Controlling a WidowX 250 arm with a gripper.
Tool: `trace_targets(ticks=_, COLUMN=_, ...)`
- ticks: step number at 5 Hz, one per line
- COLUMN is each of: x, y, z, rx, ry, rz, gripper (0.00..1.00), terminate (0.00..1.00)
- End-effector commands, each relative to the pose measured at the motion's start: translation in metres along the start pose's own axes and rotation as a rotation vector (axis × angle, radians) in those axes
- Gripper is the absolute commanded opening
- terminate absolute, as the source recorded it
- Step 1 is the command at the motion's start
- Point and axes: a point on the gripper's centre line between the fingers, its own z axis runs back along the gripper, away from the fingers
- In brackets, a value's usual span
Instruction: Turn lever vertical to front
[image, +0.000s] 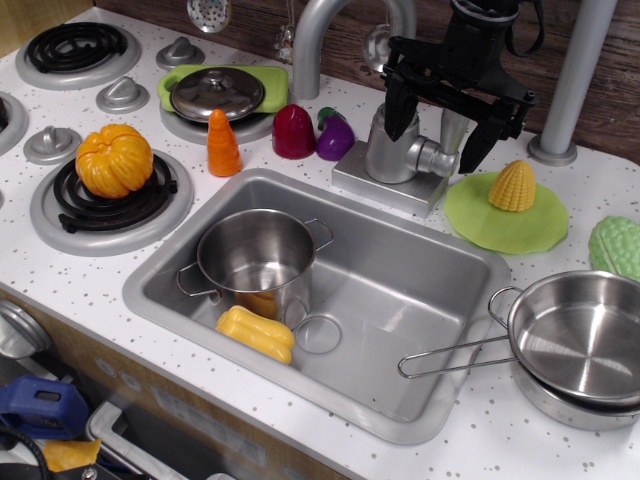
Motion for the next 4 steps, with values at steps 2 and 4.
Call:
trace_targets(ticks=2, x=0.012, y=-0.004, z=0.001, rx=-0.002, ry=-0.116, rz=0.028, gripper=1.0, terminate=0.0)
trace_targets(ticks=4, x=0.038, y=-0.01, z=0.015, rx=0.085, ry=-0.273, rz=0.063, gripper=1.0, terminate=0.0)
